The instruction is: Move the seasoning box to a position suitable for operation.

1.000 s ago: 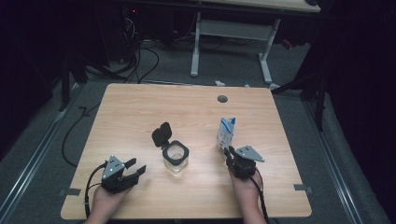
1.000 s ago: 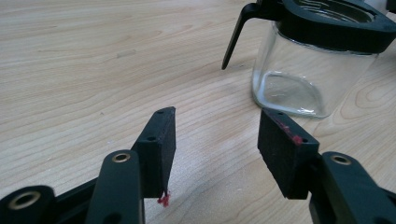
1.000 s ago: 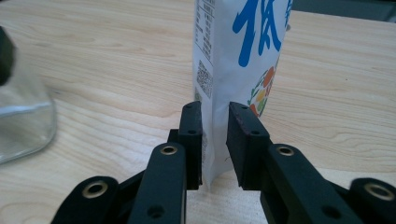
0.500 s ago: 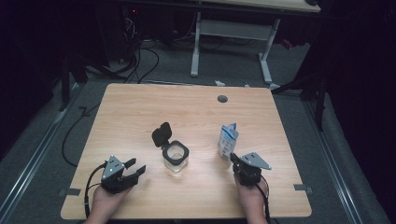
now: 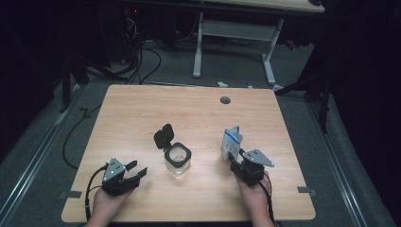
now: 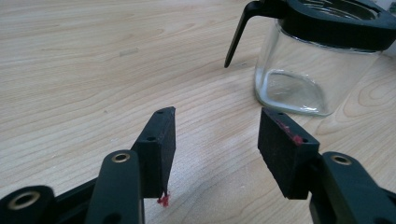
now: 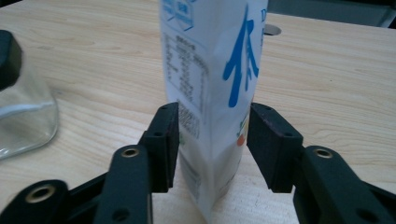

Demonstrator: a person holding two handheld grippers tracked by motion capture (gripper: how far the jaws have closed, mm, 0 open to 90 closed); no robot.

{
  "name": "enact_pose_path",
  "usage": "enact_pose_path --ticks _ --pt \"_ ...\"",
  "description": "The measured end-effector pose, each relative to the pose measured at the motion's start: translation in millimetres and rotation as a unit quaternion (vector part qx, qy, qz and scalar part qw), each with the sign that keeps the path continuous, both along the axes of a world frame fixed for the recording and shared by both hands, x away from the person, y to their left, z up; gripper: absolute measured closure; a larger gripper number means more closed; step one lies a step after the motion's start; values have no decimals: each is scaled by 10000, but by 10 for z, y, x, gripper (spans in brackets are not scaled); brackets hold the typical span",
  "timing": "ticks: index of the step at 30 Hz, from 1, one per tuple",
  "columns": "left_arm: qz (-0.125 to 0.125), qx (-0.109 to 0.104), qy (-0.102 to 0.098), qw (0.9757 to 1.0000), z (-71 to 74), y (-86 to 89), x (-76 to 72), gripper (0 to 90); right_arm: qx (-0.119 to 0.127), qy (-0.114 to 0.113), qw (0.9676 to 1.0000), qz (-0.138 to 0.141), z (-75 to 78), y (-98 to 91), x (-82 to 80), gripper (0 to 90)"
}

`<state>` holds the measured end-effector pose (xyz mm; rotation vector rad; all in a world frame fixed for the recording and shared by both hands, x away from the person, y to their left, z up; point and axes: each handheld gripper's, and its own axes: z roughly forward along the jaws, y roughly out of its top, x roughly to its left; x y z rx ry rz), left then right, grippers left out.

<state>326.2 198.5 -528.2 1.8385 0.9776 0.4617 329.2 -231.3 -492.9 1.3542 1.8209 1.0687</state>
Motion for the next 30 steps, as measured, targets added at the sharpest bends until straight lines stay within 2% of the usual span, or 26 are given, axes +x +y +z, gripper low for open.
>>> enact_pose_path --ticks 4,8,10,11,13,15,20,23,26,30 --pt "32 -27 22 10000 -9 12 11 473 126 43 9998 116 -10 -34 68 518" --pt "38 -27 31 10000 -9 17 12 473 35 -85 9999 117 2 -29 48 657" --pt "40 -36 30 10000 -10 19 13 473 29 -96 9998 180 6 -35 34 698" --pt "27 -25 49 10000 -11 20 15 473 1 -141 9997 217 6 -35 12 792" --pt "26 -28 51 10000 -13 20 17 473 -4 -160 9996 227 9 -40 4 806" --pt "31 -47 60 10000 -16 20 19 473 93 -118 9996 237 9 -53 4 830" --pt "44 -68 59 10000 -15 22 18 474 121 -137 9997 154 3 -40 0 834" --pt "37 -69 65 9999 -17 21 19 473 17 -192 9997 130 -9 -10 -8 824" --pt "26 -77 87 9999 -17 18 20 473 -57 -136 9999 85 -31 9 16 743" --pt "2 -106 121 9999 -13 19 17 473 -8 -126 9998 125 -26 7 16 778"
